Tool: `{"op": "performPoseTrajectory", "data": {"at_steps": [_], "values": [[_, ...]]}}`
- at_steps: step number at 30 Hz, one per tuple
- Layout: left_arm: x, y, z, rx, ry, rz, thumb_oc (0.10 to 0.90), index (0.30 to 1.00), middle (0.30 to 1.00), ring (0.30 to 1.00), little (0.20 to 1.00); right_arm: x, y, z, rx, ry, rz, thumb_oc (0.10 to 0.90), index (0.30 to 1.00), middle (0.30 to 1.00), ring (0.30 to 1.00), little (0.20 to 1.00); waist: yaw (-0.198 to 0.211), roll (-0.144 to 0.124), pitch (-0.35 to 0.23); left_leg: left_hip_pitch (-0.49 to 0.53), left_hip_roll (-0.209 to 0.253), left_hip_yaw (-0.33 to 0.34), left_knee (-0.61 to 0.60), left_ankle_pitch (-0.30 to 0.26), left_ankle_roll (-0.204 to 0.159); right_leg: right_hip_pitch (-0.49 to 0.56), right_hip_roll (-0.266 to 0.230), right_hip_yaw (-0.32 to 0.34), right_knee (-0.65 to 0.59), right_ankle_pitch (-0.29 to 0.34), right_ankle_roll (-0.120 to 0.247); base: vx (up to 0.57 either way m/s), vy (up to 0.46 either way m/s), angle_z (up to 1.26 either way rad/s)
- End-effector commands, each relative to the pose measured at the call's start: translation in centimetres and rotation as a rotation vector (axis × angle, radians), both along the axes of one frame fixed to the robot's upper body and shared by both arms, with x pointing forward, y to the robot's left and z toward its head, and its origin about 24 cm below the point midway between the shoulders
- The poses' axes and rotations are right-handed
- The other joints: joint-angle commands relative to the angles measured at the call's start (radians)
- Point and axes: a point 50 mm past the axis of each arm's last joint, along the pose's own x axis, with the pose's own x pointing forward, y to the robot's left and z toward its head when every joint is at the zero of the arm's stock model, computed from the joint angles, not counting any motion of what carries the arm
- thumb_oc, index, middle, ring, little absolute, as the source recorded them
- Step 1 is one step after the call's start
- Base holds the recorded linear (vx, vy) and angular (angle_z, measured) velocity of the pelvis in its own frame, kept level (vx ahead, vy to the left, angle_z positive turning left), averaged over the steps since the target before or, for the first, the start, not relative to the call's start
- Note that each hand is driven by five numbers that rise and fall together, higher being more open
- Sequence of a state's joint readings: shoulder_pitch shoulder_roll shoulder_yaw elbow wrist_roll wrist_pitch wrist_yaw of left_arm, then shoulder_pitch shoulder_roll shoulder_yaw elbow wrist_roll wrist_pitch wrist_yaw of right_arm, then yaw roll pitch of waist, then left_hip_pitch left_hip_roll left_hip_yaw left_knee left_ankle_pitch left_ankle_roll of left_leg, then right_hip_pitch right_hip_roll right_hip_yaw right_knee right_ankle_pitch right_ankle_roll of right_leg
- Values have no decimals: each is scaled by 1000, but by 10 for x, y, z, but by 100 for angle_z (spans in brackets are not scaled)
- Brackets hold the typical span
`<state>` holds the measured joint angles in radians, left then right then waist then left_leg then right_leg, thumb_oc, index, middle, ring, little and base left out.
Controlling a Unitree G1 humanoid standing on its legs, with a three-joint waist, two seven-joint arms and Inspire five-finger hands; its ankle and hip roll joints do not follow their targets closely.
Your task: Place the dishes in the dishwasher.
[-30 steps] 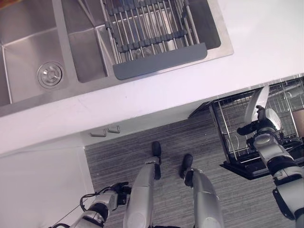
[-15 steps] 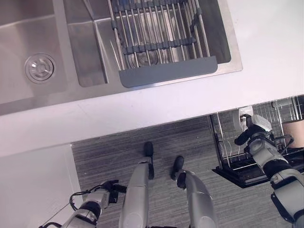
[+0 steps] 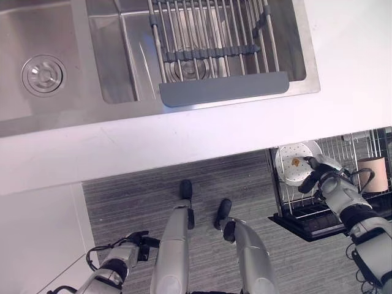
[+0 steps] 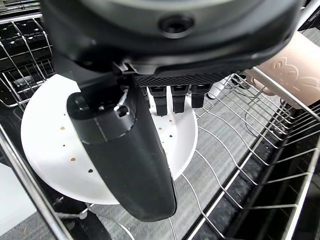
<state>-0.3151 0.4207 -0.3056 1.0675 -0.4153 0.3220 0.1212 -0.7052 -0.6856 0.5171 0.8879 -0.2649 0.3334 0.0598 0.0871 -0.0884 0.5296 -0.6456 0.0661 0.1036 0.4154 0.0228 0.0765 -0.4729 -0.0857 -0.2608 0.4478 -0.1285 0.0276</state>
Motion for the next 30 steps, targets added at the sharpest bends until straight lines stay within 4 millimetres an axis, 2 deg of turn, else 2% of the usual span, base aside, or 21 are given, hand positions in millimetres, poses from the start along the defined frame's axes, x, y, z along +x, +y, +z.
{"op": "performPoseTrajectory", "data": {"at_steps": [1, 5, 10, 12, 13, 15, 16, 17, 19, 21, 22, 23, 30], "values": [[-30, 6, -14, 46, 110, 10, 800, 900, 900, 900, 900, -18, -28, -2, -64, 9, -111, 800, 900, 900, 900, 900, 22, 49, -10, 95, -5, 5, -115, -78, -14, -26, 31, 14, 103, -36, 29, 0, 0, 0], [-30, 7, -14, 51, 109, 16, 800, 900, 900, 900, 900, -17, -30, 8, -90, -120, -162, 800, 900, 900, 900, 900, 16, 44, -10, 98, -3, 9, -115, -80, -15, -23, 39, 21, 95, -32, 32, -2, 1, -1], [-37, 1, -18, 28, 113, 60, 800, 900, 900, 900, 900, -20, -31, 29, -15, -427, -293, 800, 900, 900, 900, 900, -5, 48, -10, 118, 4, 19, -115, -91, -16, -9, 54, 36, 84, -31, 38, -14, 33, -4], [-41, -2, -22, 12, 117, 85, 800, 900, 900, 900, 900, -22, -23, 35, 116, -597, -344, 800, 900, 900, 900, 900, -19, 50, -10, 136, 9, 26, -115, -100, -17, 9, 63, 44, 68, -30, 40, -25, 56, -4], [-42, -2, -22, 11, 118, 85, 800, 900, 900, 900, 900, -22, -22, 35, 131, -619, -351, 800, 900, 900, 900, 900, -19, 50, -10, 137, 10, 26, -115, -101, -17, 10, 63, 45, 67, -29, 40, -25, 61, -10], [-51, -8, -28, -16, 127, 120, 800, 900, 900, 900, 900, -27, -5, 39, 372, -791, -379, 800, 900, 900, 900, 900, -45, 54, -10, 177, 15, 34, -115, -117, -25, 55, 77, 63, 30, -29, 44, -18, 120, -18], [-53, -10, -29, -21, 130, 126, 800, 900, 900, 900, 900, -29, -2, 38, 400, -806, -374, 800, 900, 900, 900, 900, -49, 54, -10, 186, 16, 35, -115, -120, -26, 65, 80, 66, 22, -28, 45, 0, 162, -26], [-59, -14, -33, -40, 139, 141, 800, 900, 900, 900, 900, -36, 8, 35, 460, -855, -366, 800, 900, 900, 900, 900, -65, 56, -10, 214, 20, 41, -115, -127, -31, 101, 83, 73, -7, -25, 46, -8, 148, -35], [-69, -21, -39, -72, 149, 161, 800, 900, 900, 900, 900, -50, 14, 29, 519, -938, -380, 800, 900, 900, 900, 900, -84, 59, -10, 266, 30, 53, -115, -138, -39, 173, 85, 79, -63, -16, 48, -6, 160, -37], [-80, -26, -44, -98, 161, 172, 800, 900, 900, 900, 900, -64, 14, 27, 567, -1036, -392, 800, 900, 900, 900, 900, -98, 65, -34, 301, 40, 63, -115, -148, -48, 234, 86, 76, -112, -13, 49, 13, 105, -21], [-80, -26, -44, -98, 161, 172, 800, 900, 900, 900, 900, -64, 14, 27, 567, -1036, -392, 800, 900, 900, 900, 900, -98, 65, -34, 301, 40, 63, -115, -148, -48, 234, 86, 76, -112, -13, 49, 10, 123, -3], [-93, -31, -50, -126, 179, 167, 800, 900, 900, 900, 900, -77, 14, 32, 571, -1177, -396, 800, 900, 900, 900, 900, -110, 68, -74, 325, 49, 77, -115, -155, -64, 286, 83, 75, -148, -18, 54, 12, 122, -6], [-128, -44, -62, -181, 234, 162, 800, 900, 900, 900, 900, -99, 3, 31, 537, -1265, -453, 800, 900, 900, 900, 900, -126, 66, -183, 388, 34, 107, -115, -165, -63, 347, 57, 79, -148, -48, 44, 54, 113, -16]]}}
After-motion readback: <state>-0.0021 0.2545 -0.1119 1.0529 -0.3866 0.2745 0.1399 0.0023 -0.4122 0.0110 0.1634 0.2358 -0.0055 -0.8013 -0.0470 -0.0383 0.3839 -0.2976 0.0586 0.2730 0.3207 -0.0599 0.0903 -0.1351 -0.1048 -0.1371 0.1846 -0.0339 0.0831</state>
